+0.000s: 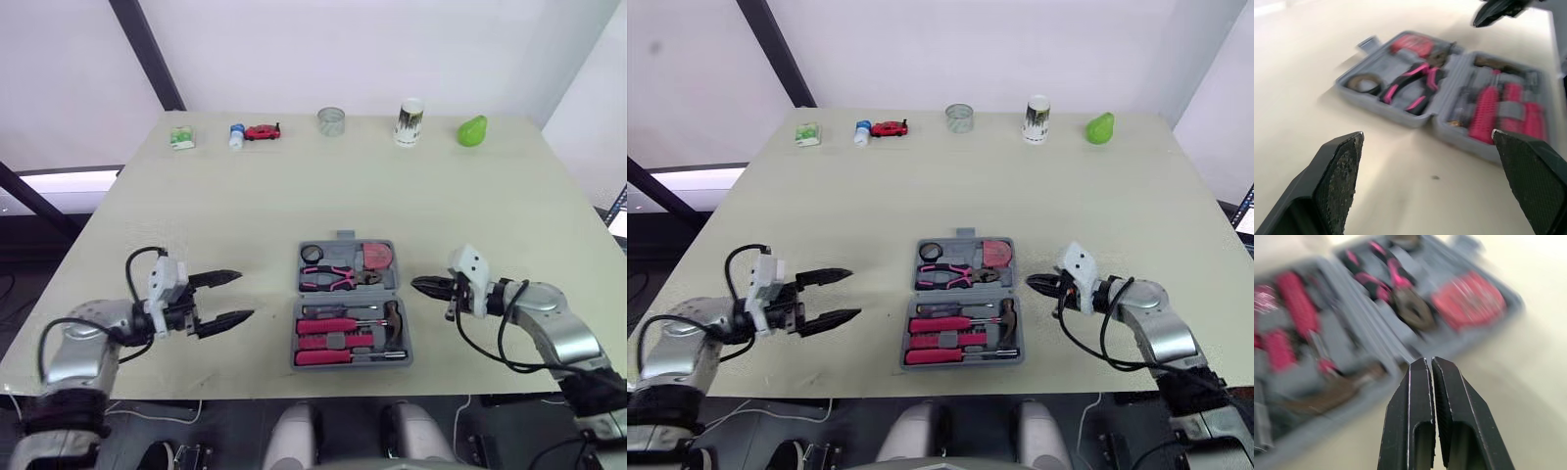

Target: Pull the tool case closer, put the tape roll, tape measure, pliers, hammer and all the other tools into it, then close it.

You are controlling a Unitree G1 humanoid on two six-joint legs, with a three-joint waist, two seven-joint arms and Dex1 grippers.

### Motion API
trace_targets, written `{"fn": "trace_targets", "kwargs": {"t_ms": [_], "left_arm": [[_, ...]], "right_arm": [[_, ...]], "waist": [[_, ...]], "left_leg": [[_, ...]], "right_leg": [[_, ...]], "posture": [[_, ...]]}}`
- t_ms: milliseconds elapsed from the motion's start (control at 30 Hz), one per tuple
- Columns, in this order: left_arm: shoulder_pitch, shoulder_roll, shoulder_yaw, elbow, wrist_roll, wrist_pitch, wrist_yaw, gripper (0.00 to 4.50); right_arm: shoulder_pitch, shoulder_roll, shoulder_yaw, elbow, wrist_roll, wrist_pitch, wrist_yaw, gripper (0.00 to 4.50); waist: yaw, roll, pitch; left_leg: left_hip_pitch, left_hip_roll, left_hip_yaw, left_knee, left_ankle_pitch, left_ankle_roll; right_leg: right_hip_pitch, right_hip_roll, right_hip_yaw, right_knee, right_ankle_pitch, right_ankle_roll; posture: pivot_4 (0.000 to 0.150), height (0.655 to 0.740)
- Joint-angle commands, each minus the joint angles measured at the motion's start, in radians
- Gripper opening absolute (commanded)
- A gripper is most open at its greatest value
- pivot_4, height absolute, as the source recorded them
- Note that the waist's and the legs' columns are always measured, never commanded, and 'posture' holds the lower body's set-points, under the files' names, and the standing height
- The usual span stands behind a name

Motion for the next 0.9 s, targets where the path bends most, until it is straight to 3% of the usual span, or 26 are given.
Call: {"fn": "trace_targets", "kwargs": {"t_ms": [33, 100, 167, 200, 233, 367, 900], "left_arm": [[-0.050, -0.011, -0.033, 0.084, 0.098, -0.094, 0.029, 4.25], [-0.077, -0.026, -0.052, 0.119, 0.129, -0.117, 0.031, 3.82], [-0.105, -0.045, -0.065, 0.154, 0.147, -0.130, 0.031, 2.93], [-0.119, -0.053, -0.070, 0.173, 0.157, -0.138, 0.033, 2.08], [-0.132, -0.061, -0.077, 0.193, 0.169, -0.145, 0.035, 1.96], [-0.173, -0.086, -0.107, 0.260, 0.216, -0.176, 0.028, 0.23], [-0.239, -0.162, -0.142, 0.372, 0.275, -0.230, -0.004, 0.10]], "right_arm": [[-0.023, 0.007, 0.022, 0.063, -0.046, -0.076, 0.017, 0.03], [-0.030, 0.012, 0.040, 0.092, -0.068, -0.098, 0.025, 0.00], [-0.037, 0.022, 0.052, 0.116, -0.082, -0.117, 0.034, 0.00], [-0.042, 0.029, 0.055, 0.126, -0.086, -0.124, 0.034, 0.00], [-0.047, 0.037, 0.056, 0.131, -0.088, -0.130, 0.035, 0.00], [-0.062, 0.060, 0.064, 0.143, -0.101, -0.140, 0.036, 0.00], [-0.065, 0.100, 0.087, 0.139, -0.140, -0.149, 0.044, 0.00]], "waist": [[-0.003, 0.000, 0.000], [-0.003, 0.000, 0.000], [-0.002, 0.000, 0.000], [-0.002, 0.000, 0.000], [-0.003, 0.000, 0.000], [-0.002, 0.000, 0.000], [-0.002, 0.000, 0.000]], "left_leg": [[0.000, 0.000, 0.000, 0.000, 0.000, 0.000], [-0.001, 0.000, 0.000, 0.000, 0.000, 0.000], [-0.001, 0.000, 0.000, 0.000, 0.000, 0.000], [-0.001, 0.000, 0.000, 0.000, 0.000, 0.000], [-0.001, 0.000, 0.000, 0.000, 0.000, 0.000], [-0.001, 0.000, 0.000, 0.000, 0.000, 0.000], [-0.001, 0.000, 0.000, 0.000, 0.000, 0.000]], "right_leg": [[0.000, 0.000, 0.000, 0.000, 0.000, 0.000], [0.000, 0.000, 0.000, 0.000, 0.000, 0.000], [0.000, 0.000, 0.000, 0.000, 0.000, 0.000], [0.000, 0.000, 0.000, 0.000, 0.000, 0.000], [0.000, 0.000, 0.000, 0.000, 0.000, 0.000], [0.000, 0.000, 0.000, 0.000, 0.000, 0.000], [0.000, 0.000, 0.000, 0.001, 0.000, 0.000]], "posture": [[0.150, 0.7400], [0.150, 0.7400], [0.150, 0.7400], [0.150, 0.7400], [0.150, 0.7400], [0.150, 0.7400], [0.150, 0.7400]]}}
